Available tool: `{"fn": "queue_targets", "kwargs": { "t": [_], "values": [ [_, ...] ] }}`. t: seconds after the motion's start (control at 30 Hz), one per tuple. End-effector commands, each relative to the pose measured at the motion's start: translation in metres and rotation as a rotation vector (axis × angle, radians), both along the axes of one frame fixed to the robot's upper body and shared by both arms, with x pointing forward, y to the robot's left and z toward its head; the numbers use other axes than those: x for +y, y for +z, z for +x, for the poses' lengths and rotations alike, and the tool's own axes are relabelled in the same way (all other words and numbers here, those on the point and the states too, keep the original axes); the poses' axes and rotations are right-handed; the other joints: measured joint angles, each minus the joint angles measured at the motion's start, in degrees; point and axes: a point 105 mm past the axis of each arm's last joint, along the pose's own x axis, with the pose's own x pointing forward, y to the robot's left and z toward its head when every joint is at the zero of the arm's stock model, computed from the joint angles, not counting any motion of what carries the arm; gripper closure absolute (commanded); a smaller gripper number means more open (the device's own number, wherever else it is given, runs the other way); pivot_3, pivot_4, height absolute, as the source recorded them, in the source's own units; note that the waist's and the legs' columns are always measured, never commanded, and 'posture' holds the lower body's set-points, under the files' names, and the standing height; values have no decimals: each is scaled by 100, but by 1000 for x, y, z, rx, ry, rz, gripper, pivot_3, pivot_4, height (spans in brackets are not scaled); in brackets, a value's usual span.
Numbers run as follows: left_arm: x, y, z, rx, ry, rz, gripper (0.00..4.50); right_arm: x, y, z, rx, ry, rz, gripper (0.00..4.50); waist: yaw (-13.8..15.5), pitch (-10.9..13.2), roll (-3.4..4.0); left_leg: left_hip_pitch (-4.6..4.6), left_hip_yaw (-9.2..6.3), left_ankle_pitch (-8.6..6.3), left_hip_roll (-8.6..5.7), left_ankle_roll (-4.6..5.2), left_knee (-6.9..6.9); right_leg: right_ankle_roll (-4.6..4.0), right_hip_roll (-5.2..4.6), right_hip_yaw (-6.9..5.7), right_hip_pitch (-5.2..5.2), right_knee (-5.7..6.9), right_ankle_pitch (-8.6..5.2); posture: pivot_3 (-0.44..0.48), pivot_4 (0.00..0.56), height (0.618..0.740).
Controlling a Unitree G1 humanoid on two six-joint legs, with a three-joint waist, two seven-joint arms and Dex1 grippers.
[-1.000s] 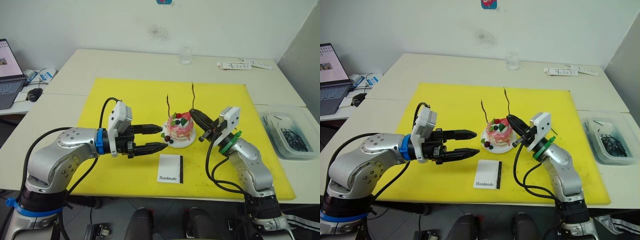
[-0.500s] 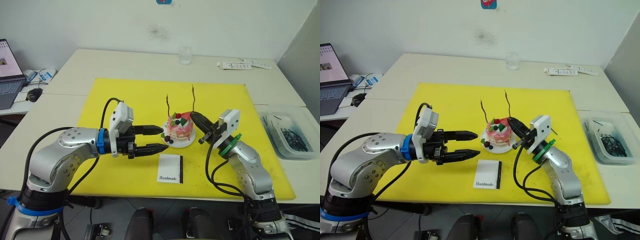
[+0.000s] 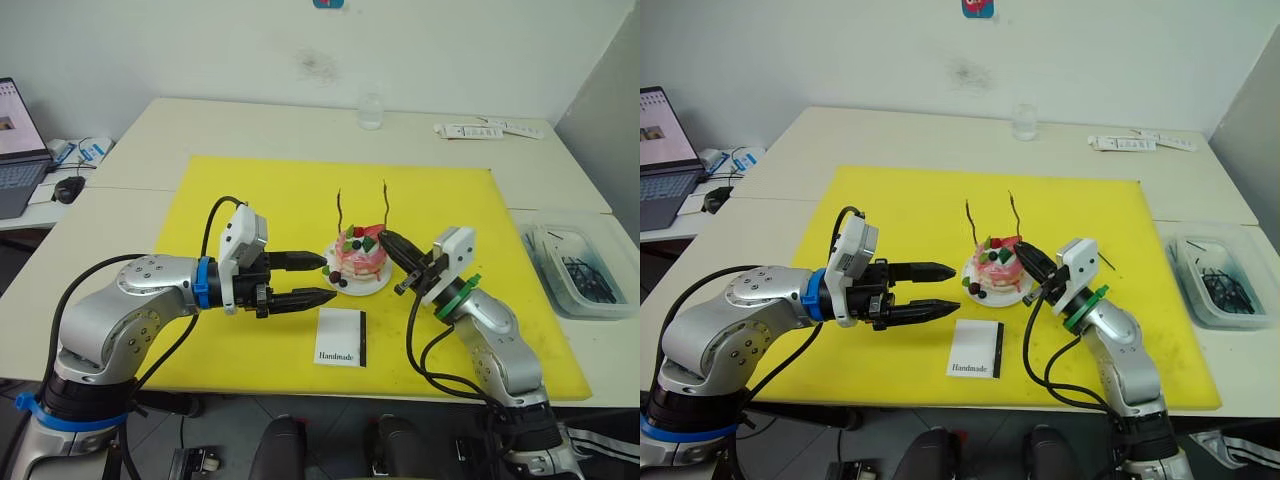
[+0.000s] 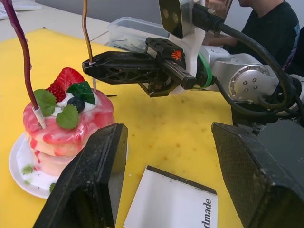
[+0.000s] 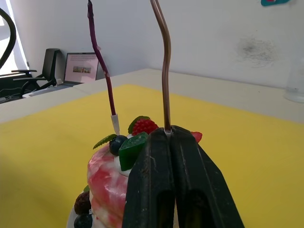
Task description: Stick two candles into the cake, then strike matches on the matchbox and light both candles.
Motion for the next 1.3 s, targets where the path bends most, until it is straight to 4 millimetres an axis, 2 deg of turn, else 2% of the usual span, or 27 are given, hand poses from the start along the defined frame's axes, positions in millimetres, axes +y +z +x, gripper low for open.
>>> {"fn": "queue_targets", "kwargs": {
  "t": [0.03,0.6,0.73,0.93,1.03,1.2,1.3],
  "values": [
    [-4,6,-3,-38,-28,-6,1321,-3,2,-1,-26,-19,17,4480,2,0,0,0,-1,0,0,0,0,0,0,0,0,0,0,0,150,684],
    [-6,2,-6,-30,-35,-1,1321,2,-26,-3,57,-33,37,4480,1,0,0,0,-1,0,0,0,0,0,0,1,1,0,0,0,150,684],
    [-6,1,-6,-28,-34,0,1321,0,-24,0,58,-53,49,4480,0,-1,1,1,-3,0,0,0,0,0,0,1,1,1,0,0,150,684],
    [-7,2,-6,-32,-35,0,1321,0,-11,1,31,-59,86,4480,0,-1,1,1,-2,0,1,0,0,0,0,1,1,1,0,0,150,684],
    [-7,0,-6,-51,-45,26,1321,-2,2,1,-10,-70,95,3772,1,-1,1,1,-3,0,1,0,0,0,0,1,1,1,0,0,150,684],
    [-9,1,-3,-79,-36,46,1321,-3,21,-3,-43,-52,91,2048,2,-1,2,0,1,0,1,0,0,0,0,1,0,1,0,0,150,684],
    [-9,1,0,-78,-12,54,1321,-8,29,-8,-54,-48,74,2048,5,-1,2,-1,-3,0,1,0,0,0,0,1,1,1,0,0,150,684]
  ]
}}
